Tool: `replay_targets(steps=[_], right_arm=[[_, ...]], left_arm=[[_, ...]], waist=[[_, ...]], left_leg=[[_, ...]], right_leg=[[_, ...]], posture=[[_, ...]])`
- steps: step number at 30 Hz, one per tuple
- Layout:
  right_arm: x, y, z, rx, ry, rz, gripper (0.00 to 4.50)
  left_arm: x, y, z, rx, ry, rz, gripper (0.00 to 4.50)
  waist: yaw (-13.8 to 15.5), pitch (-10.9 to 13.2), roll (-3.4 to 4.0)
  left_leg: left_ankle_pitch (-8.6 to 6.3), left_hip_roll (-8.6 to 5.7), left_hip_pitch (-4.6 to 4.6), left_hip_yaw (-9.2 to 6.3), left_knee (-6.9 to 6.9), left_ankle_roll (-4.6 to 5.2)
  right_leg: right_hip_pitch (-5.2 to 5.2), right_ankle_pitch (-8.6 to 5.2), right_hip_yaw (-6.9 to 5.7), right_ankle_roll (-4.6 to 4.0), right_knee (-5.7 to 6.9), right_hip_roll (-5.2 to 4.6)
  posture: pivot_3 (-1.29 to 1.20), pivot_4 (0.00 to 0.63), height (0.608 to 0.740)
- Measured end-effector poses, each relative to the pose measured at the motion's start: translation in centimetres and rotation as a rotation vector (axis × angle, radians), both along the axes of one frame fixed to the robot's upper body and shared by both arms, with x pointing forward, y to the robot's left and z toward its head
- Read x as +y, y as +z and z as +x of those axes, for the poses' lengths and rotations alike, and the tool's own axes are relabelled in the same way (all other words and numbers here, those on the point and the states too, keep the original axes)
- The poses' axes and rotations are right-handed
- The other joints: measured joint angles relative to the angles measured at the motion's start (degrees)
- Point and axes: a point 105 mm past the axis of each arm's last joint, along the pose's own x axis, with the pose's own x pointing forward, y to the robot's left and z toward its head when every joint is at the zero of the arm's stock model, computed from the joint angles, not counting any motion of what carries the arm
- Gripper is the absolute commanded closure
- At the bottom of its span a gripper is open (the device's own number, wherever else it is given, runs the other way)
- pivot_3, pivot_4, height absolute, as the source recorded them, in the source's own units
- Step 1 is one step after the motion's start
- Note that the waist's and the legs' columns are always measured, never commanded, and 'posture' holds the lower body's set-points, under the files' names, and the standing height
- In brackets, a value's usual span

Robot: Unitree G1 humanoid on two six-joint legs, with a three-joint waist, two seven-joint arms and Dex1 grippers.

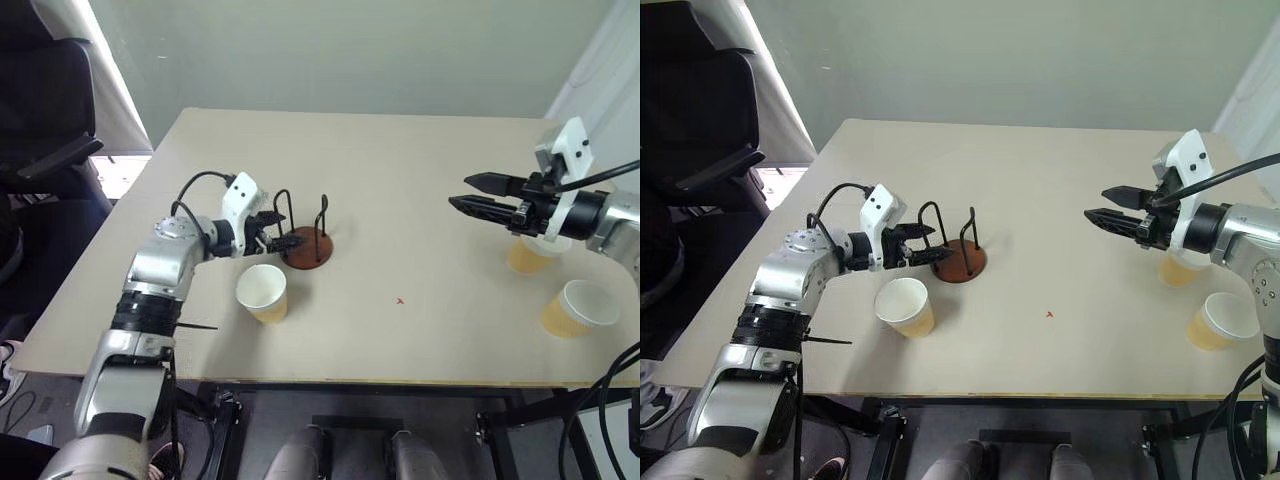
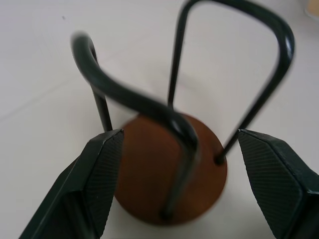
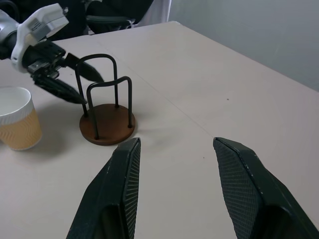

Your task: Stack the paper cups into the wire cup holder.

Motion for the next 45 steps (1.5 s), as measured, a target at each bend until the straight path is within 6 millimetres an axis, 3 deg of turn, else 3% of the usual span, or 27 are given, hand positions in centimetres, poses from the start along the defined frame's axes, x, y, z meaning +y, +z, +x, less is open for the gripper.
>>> replay_targets(steps=[2, 5, 14, 21, 28, 45], right_arm=[[0.0, 0.0, 0.0, -0.001, -0.002, 0.000, 2.19], [0.0, 0.0, 0.0, -0.002, -0.006, 0.000, 2.19], [-0.3, -0.1, 0.1, -0.001, -0.020, -0.001, 2.19], [-0.4, 0.0, 0.0, -0.003, -0.023, -0.005, 2.19], [-0.7, 0.1, 0.0, -0.007, -0.034, -0.019, 2.19], [-2.9, 0.3, -1.8, 0.003, -0.104, -0.089, 2.19]], left_arm=[[-0.4, 0.2, 0.4, -0.009, -0.005, -0.008, 0.61], [-0.9, 0.2, 0.7, -0.009, -0.016, -0.022, 1.16], [-1.7, -0.2, 0.4, 0.011, -0.069, -0.029, 4.43], [-2.0, 0.4, 0.9, -0.006, -0.065, -0.037, 4.47], [-4.2, 1.9, 2.1, -0.067, -0.064, -0.078, 4.47], [-15.7, 2.6, 0.5, -0.069, -0.324, -0.230, 4.47]], waist=[[0.03, 0.00, 0.00], [0.00, 0.00, 0.00], [0.02, 0.00, 0.00], [0.14, 0.00, 0.00], [0.37, 0.00, 0.00], [1.01, 0.00, 0.00]], left_leg=[[0.00, 0.00, 0.00, 0.00, 0.00, 0.00], [0.00, 0.00, 0.00, 0.02, 0.00, 0.00], [0.00, 0.00, -0.01, 0.01, 0.00, 0.01], [0.00, 0.00, -0.01, 0.02, 0.01, 0.01], [0.00, -0.01, -0.03, 0.04, 0.01, 0.03], [-0.05, -0.01, -0.07, 0.16, 0.06, 0.11]], right_leg=[[0.00, 0.00, 0.00, 0.02, 0.00, 0.00], [0.00, 0.01, 0.01, 0.05, 0.00, 0.00], [0.00, 0.00, 0.01, 0.09, 0.00, 0.00], [0.00, 0.00, 0.01, 0.10, 0.00, -0.01], [0.01, 0.00, 0.01, 0.16, 0.00, -0.03], [0.01, -0.07, 0.02, 0.37, 0.06, -0.13]], posture=[[0.00, 0.150, 0.740], [0.00, 0.150, 0.740], [0.00, 0.150, 0.740], [0.00, 0.150, 0.740], [0.00, 0.150, 0.740], [0.00, 0.150, 0.740]])
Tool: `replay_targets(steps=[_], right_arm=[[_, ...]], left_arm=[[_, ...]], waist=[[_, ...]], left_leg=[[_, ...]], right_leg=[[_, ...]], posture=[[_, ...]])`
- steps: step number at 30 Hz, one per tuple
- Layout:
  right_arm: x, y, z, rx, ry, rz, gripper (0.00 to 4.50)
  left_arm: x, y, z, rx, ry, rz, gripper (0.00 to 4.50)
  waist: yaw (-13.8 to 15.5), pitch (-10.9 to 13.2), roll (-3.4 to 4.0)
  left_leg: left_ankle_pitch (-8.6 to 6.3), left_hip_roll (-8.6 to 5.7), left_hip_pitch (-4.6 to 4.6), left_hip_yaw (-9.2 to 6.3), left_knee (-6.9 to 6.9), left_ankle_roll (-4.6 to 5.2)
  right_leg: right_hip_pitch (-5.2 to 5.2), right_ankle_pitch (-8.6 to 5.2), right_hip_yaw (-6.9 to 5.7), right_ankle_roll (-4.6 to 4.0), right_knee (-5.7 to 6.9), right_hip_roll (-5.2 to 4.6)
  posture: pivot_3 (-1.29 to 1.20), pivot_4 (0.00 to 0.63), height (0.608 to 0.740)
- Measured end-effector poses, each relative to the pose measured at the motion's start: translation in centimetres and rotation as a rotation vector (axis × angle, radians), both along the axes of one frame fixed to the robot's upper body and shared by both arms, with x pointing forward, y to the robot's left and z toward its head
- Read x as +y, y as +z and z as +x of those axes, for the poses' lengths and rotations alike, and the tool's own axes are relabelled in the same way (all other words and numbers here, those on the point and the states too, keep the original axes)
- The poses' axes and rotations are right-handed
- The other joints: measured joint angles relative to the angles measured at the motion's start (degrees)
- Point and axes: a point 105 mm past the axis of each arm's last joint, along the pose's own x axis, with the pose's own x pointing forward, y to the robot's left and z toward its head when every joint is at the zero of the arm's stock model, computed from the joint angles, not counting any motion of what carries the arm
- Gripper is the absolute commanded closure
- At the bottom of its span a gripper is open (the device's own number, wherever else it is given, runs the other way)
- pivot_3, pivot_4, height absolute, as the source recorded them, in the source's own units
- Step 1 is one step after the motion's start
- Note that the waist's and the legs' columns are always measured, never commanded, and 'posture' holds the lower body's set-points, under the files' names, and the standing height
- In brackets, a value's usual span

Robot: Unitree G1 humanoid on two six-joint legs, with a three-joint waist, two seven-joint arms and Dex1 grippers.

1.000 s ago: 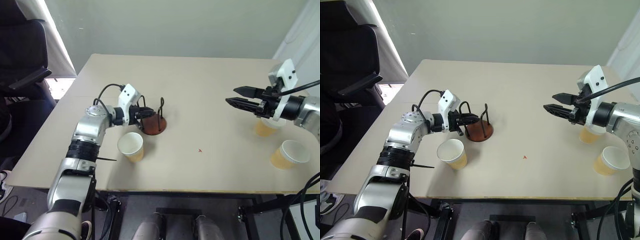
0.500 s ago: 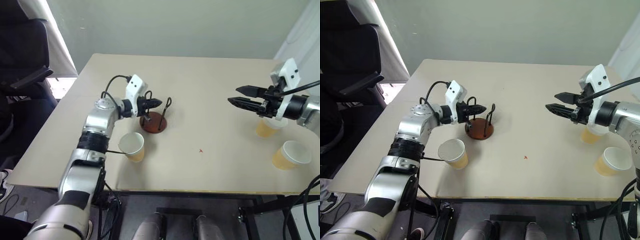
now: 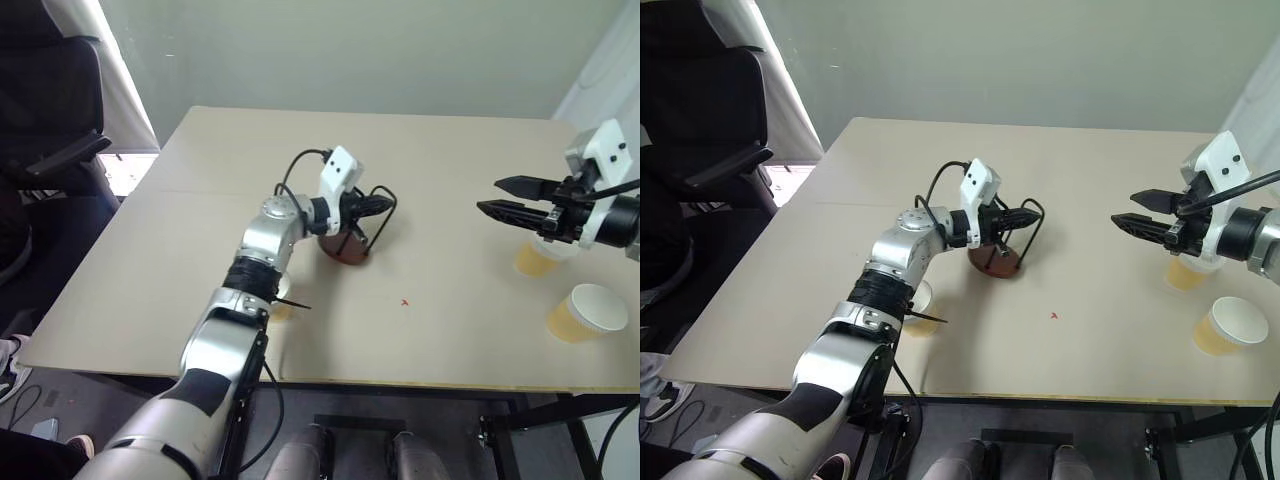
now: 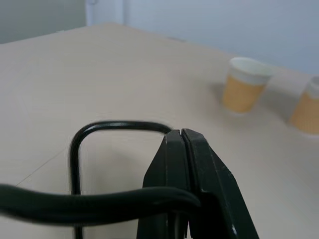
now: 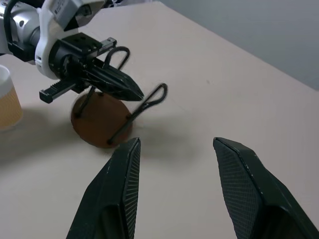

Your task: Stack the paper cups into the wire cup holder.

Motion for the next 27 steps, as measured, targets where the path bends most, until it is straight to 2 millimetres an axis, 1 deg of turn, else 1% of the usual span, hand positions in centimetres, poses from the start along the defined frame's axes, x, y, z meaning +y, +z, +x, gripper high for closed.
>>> replay_targets(steps=[3, 6, 8, 11, 13, 16, 18, 23, 27], right_arm=[[-0.2, 0.0, -0.2, 0.001, -0.003, 0.009, 2.19], [0.0, -0.2, -0.5, 0.008, 0.001, 0.007, 2.19], [-0.1, -0.2, -0.7, 0.009, -0.007, 0.006, 2.19], [-0.6, -0.2, -1.0, 0.013, -0.025, 0.010, 2.19], [-0.8, -0.3, -1.4, 0.021, -0.034, 0.000, 2.19], [-1.3, -0.7, -1.9, 0.049, -0.053, -0.030, 2.19], [-1.7, -1.0, -2.2, 0.075, -0.059, -0.045, 2.19], [-2.6, -2.0, -3.1, 0.134, -0.062, -0.088, 2.19], [-2.7, -1.9, -3.2, 0.129, -0.061, -0.090, 2.19]], left_arm=[[-1.4, 0.0, -0.5, -0.001, -0.038, -0.008, 4.47], [-2.1, 0.2, -0.8, -0.013, -0.059, -0.005, 4.47], [-2.9, 0.3, -1.2, -0.020, -0.088, -0.009, 4.47], [-4.0, -0.6, -2.0, -0.005, -0.135, 0.008, 4.47], [-4.7, -1.8, -2.7, 0.021, -0.163, 0.014, 4.47], [-4.9, -3.6, -3.5, 0.068, -0.182, 0.027, 4.47], [-5.1, -4.3, -4.0, 0.090, -0.194, 0.028, 4.47], [-5.7, -4.5, -5.0, 0.092, -0.220, 0.033, 4.47], [-6.0, -4.5, -5.4, 0.100, -0.232, 0.040, 4.47]], waist=[[-0.01, 0.00, 0.00], [-0.03, 0.00, 0.00], [0.11, 0.00, 0.00], [0.28, 0.00, 0.00], [0.28, 0.00, 0.01], [0.29, 0.00, 0.00], [0.35, 0.00, 0.01], [0.43, 0.00, 0.00], [0.34, 0.00, 0.00]], left_leg=[[0.00, 0.00, 0.01, 0.01, 0.01, 0.01], [-0.01, 0.00, 0.02, 0.02, 0.01, 0.02], [-0.02, 0.00, 0.01, 0.02, 0.06, 0.05], [-0.11, -0.02, -0.01, 0.03, 0.28, 0.16], [-0.16, -0.04, -0.02, 0.05, 0.36, 0.19], [-0.20, -0.04, -0.01, 0.06, 0.48, 0.20], [-0.21, -0.04, -0.01, 0.11, 0.53, 0.21], [-0.32, -0.06, 0.04, 0.16, 0.68, 0.29], [-0.33, -0.08, 0.10, 0.22, 0.74, 0.34]], right_leg=[[0.00, -0.01, 0.01, 0.04, 0.03, -0.01], [-0.01, -0.02, 0.02, 0.06, 0.06, -0.01], [0.01, -0.06, 0.01, 0.12, 0.12, -0.02], [0.04, -0.13, 0.01, 0.22, 0.23, -0.06], [0.07, -0.18, 0.01, 0.29, 0.28, -0.07], [0.08, -0.25, 0.02, 0.33, 0.41, -0.08], [0.08, -0.27, 0.02, 0.35, 0.50, -0.09], [0.16, -0.31, 0.02, 0.37, 0.62, -0.15], [0.18, -0.33, 0.03, 0.40, 0.68, -0.19]], posture=[[0.00, 0.150, 0.740], [0.00, 0.150, 0.740], [0.00, 0.150, 0.740], [0.00, 0.150, 0.740], [0.00, 0.150, 0.740], [0.00, 0.150, 0.740], [0.00, 0.150, 0.740], [0.00, 0.150, 0.740], [0.00, 0.150, 0.740]])
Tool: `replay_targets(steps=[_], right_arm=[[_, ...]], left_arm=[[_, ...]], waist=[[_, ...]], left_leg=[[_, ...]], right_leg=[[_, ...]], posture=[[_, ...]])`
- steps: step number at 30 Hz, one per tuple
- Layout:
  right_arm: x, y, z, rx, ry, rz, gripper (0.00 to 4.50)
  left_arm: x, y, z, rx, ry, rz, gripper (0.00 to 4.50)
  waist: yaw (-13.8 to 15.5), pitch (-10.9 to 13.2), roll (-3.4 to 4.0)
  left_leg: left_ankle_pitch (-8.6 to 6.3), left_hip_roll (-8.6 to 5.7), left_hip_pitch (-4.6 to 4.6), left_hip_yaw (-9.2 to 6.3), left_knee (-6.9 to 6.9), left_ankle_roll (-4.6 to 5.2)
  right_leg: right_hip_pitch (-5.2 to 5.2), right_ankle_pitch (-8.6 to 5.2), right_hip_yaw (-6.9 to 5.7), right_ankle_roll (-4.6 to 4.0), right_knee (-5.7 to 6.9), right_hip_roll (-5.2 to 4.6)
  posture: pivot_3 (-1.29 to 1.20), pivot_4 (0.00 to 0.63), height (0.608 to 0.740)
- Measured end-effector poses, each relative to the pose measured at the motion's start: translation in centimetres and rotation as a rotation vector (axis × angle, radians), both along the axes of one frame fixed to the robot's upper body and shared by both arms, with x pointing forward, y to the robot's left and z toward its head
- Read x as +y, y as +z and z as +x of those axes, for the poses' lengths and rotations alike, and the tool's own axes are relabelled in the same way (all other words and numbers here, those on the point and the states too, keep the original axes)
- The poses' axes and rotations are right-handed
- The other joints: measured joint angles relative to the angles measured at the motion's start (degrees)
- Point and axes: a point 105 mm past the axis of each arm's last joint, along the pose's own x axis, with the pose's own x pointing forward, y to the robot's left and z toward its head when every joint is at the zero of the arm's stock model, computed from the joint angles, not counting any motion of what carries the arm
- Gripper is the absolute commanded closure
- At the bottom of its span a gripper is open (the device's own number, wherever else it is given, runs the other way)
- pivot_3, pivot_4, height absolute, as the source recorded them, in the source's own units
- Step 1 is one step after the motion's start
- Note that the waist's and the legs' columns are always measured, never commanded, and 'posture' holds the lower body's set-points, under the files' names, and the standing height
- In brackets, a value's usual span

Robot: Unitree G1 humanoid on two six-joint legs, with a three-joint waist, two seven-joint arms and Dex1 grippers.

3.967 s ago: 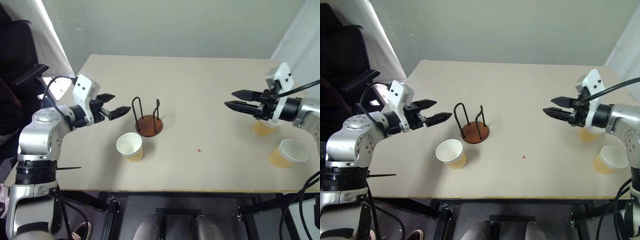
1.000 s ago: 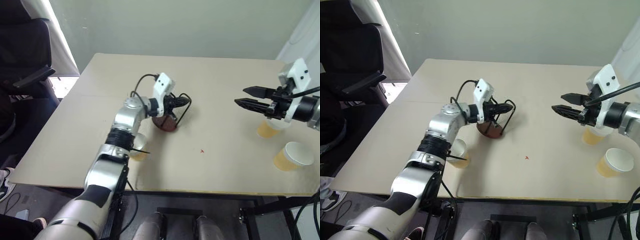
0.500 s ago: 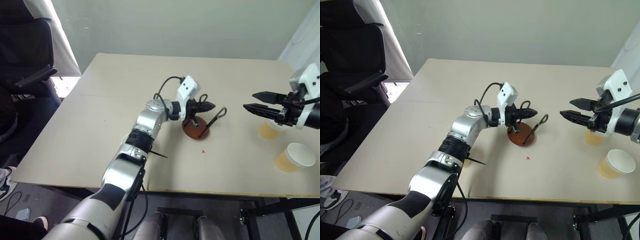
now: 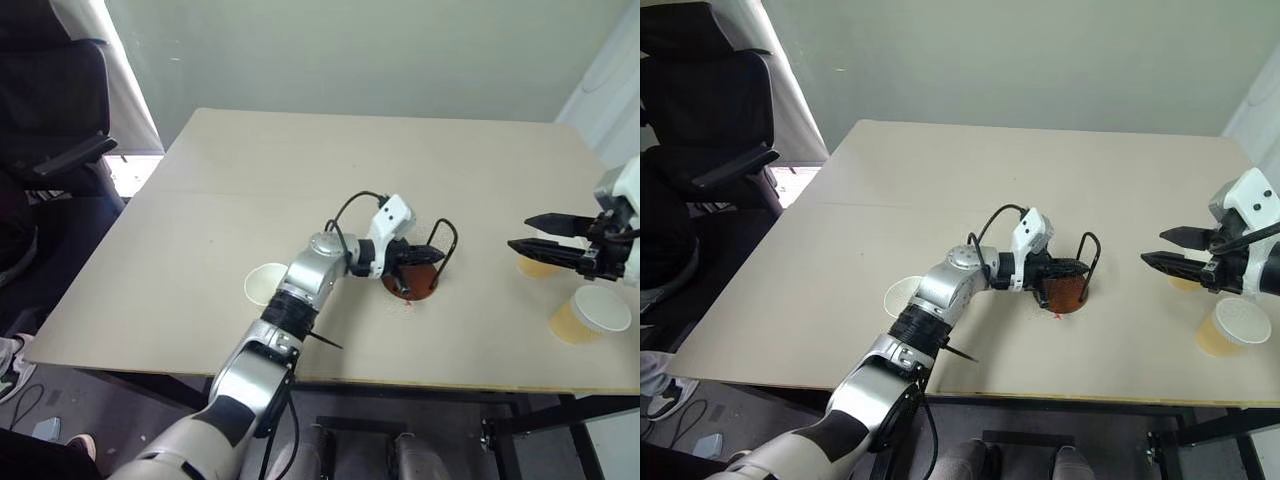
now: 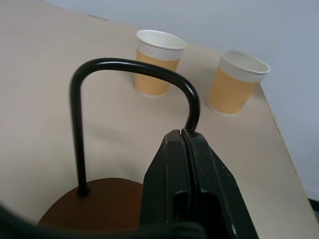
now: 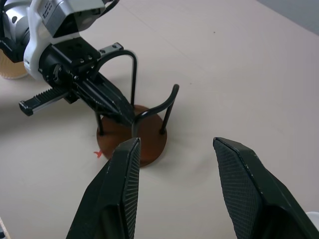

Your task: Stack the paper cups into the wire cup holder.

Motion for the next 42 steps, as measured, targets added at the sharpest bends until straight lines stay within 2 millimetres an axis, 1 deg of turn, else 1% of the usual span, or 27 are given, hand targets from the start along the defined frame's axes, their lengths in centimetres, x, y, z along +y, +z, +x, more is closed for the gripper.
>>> replay_targets(steps=[4, 7, 12, 16, 24, 26, 30, 38, 42], right_arm=[[0.0, 0.0, 0.0, -0.003, 0.003, -0.001, 2.19], [0.0, 0.1, 0.0, -0.005, 0.004, -0.002, 2.19], [0.1, 0.1, 0.0, -0.009, 0.006, -0.002, 2.19], [0.1, 0.2, 0.2, -0.014, 0.008, -0.002, 2.19], [0.3, 0.1, 0.4, -0.014, 0.020, -0.004, 2.19], [0.2, 0.1, 0.5, -0.016, 0.020, -0.002, 2.19], [0.2, 0.2, 0.5, -0.015, 0.025, -0.004, 2.19], [0.0, 0.3, 0.4, -0.014, 0.023, -0.016, 2.19], [-0.1, 0.3, 0.5, -0.018, 0.020, -0.021, 2.19]], left_arm=[[0.3, -0.3, -0.2, -0.003, -0.012, 0.024, 4.47], [0.8, -0.4, -0.4, -0.016, -0.033, 0.052, 3.88], [1.7, -0.5, -0.4, -0.041, -0.042, 0.094, 2.08], [2.6, -0.7, 0.2, -0.061, -0.015, 0.121, 0.64], [3.3, -0.8, 0.6, -0.067, 0.003, 0.134, 0.64], [3.5, -0.6, 0.8, -0.077, 0.007, 0.141, 0.64], [3.5, 0.7, 0.9, -0.117, -0.014, 0.157, 0.64], [4.4, 0.8, 0.6, -0.175, -0.100, 0.293, 0.64], [5.0, 1.2, 0.7, -0.213, -0.123, 0.354, 0.64]], waist=[[0.00, 0.00, 0.00], [0.00, 0.00, 0.00], [0.03, 0.00, 0.00], [0.02, 0.00, 0.00], [0.03, 0.00, 0.00], [0.03, 0.00, 0.00], [0.04, 0.00, 0.00], [-0.01, 0.00, 0.00], [0.01, 0.00, 0.00]], left_leg=[[0.02, -0.01, 0.01, 0.03, 0.02, 0.04], [0.02, -0.02, 0.01, 0.03, 0.02, 0.04], [0.00, -0.06, 0.00, 0.04, 0.03, 0.09], [-0.02, -0.07, 0.00, 0.04, 0.04, 0.11], [-0.04, -0.09, -0.01, 0.05, 0.04, 0.13], [-0.04, -0.09, -0.01, 0.05, 0.03, 0.13], [-0.05, -0.09, -0.01, 0.05, 0.04, 0.15], [-0.11, -0.10, -0.01, 0.05, 0.03, 0.15], [-0.14, -0.11, -0.02, 0.05, 0.03, 0.16]], right_leg=[[0.03, -0.02, 0.00, 0.04, 0.00, -0.02], [0.03, -0.03, 0.00, 0.06, 0.00, -0.04], [0.05, -0.07, -0.01, 0.11, 0.00, -0.09], [0.06, -0.09, -0.01, 0.14, 0.00, -0.11], [0.05, -0.10, -0.01, 0.15, 0.00, -0.13], [0.05, -0.10, -0.01, 0.15, 0.00, -0.13], [0.06, -0.11, -0.01, 0.15, -0.01, -0.15], [0.06, -0.15, -0.02, 0.17, -0.02, -0.16], [0.06, -0.17, -0.02, 0.19, -0.02, -0.18]], posture=[[0.00, 0.150, 0.740], [0.00, 0.150, 0.740], [0.00, 0.150, 0.740], [0.00, 0.150, 0.740], [0.00, 0.150, 0.740], [0.00, 0.150, 0.740], [0.00, 0.150, 0.740], [0.00, 0.150, 0.740], [0.00, 0.150, 0.740]])
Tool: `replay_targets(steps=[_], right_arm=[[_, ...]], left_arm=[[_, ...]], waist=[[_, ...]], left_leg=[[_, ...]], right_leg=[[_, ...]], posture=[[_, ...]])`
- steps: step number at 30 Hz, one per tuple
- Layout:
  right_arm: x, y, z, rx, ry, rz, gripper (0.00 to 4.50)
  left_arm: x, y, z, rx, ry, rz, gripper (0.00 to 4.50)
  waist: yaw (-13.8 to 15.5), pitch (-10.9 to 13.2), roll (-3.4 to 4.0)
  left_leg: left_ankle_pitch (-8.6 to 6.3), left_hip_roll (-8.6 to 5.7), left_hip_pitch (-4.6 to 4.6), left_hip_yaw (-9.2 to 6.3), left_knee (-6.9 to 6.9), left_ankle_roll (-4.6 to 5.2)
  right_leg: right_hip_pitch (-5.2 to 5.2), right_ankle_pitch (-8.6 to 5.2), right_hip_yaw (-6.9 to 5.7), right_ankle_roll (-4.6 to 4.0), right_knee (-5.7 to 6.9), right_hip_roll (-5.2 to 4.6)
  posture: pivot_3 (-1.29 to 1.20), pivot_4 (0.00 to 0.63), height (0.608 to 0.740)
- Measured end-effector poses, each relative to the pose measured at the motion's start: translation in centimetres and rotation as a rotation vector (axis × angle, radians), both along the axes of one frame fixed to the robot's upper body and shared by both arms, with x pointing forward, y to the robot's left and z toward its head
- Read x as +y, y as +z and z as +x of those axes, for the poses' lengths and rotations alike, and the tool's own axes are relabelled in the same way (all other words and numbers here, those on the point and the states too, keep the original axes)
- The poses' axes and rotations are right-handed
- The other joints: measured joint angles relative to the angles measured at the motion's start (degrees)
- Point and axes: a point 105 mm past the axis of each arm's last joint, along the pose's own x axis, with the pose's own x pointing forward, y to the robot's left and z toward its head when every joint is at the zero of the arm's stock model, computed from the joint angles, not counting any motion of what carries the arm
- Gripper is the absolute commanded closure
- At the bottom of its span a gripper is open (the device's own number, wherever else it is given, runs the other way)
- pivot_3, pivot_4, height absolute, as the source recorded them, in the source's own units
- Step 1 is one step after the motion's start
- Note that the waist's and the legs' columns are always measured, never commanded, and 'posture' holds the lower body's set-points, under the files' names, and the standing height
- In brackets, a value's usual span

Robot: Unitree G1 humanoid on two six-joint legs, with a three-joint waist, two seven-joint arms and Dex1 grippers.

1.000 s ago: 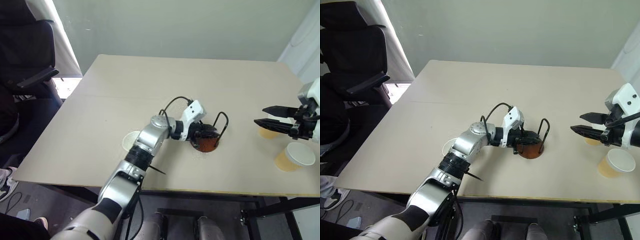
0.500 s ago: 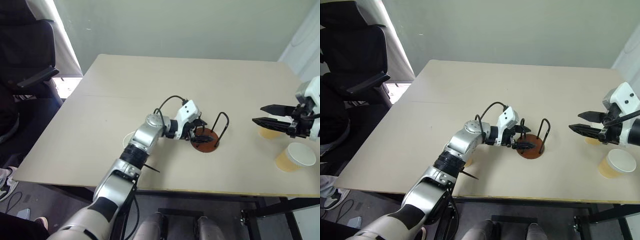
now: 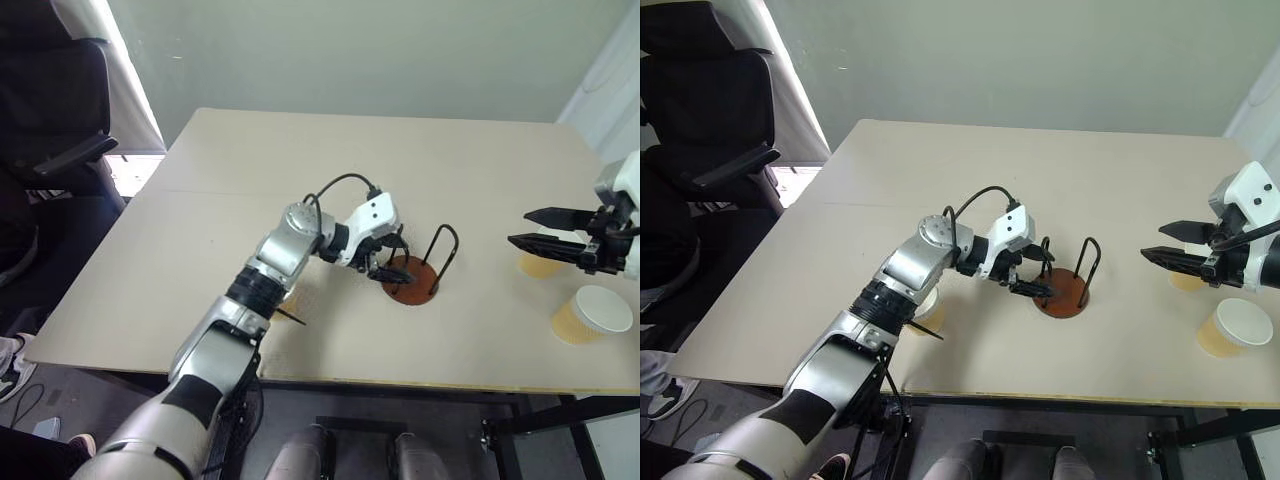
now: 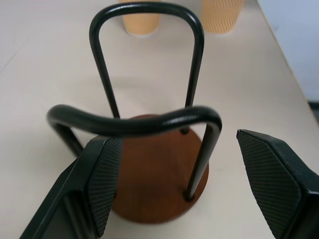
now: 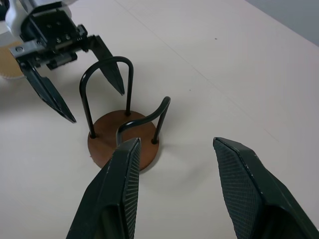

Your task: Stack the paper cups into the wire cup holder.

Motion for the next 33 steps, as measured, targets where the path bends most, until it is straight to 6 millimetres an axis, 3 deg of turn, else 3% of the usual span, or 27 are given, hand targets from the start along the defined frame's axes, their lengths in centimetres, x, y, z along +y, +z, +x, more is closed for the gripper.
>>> replay_targets(steps=[5, 17, 25, 30, 33], right_arm=[[-0.2, 0.0, 0.1, -0.003, -0.006, -0.002, 2.19], [-0.4, 0.3, 0.0, -0.005, 0.004, -0.020, 2.19], [-1.5, 0.0, 0.8, -0.016, -0.022, -0.080, 2.19], [-2.7, -1.3, 1.8, 0.003, -0.031, -0.192, 2.19], [-3.4, -1.8, 2.6, 0.009, -0.041, -0.230, 2.19]], left_arm=[[1.0, -0.1, 0.2, -0.033, -0.012, 0.095, 0.64], [5.0, 3.0, 0.7, -0.143, 0.014, 0.151, 0.64], [7.5, 7.5, 1.5, -0.216, 0.102, 0.017, 0.64], [7.7, 9.7, -0.1, -0.151, 0.072, -0.166, 0.64], [8.0, 9.8, -0.6, -0.117, 0.069, -0.213, 0.64]], waist=[[-0.01, 0.00, 0.00], [-0.06, 0.00, 0.00], [-0.06, 0.00, 0.00], [-0.26, 0.00, 0.01], [-0.43, 0.00, 0.01]], left_leg=[[-0.07, 0.00, 0.00, 0.00, -0.01, -0.03], [-0.33, 0.00, -0.02, -0.04, -0.01, -0.04], [-0.44, 0.00, -0.05, -0.03, 0.00, 0.00], [-0.46, 0.00, -0.06, -0.05, 0.00, -0.01], [-0.46, 0.00, -0.03, -0.05, 0.00, -0.01]], right_leg=[[-0.02, -0.02, 0.00, 0.01, 0.00, 0.00], [-0.05, -0.26, -0.01, 0.00, -0.02, 0.00], [-0.04, -0.28, -0.02, 0.00, -0.13, 0.00], [-0.05, -0.29, -0.02, 0.01, -0.13, 0.00], [-0.04, -0.29, -0.02, 0.01, -0.11, 0.00]], posture=[[0.00, 0.150, 0.740], [0.00, 0.150, 0.740], [0.00, 0.150, 0.740], [0.00, 0.150, 0.740], [0.00, 0.150, 0.740]])
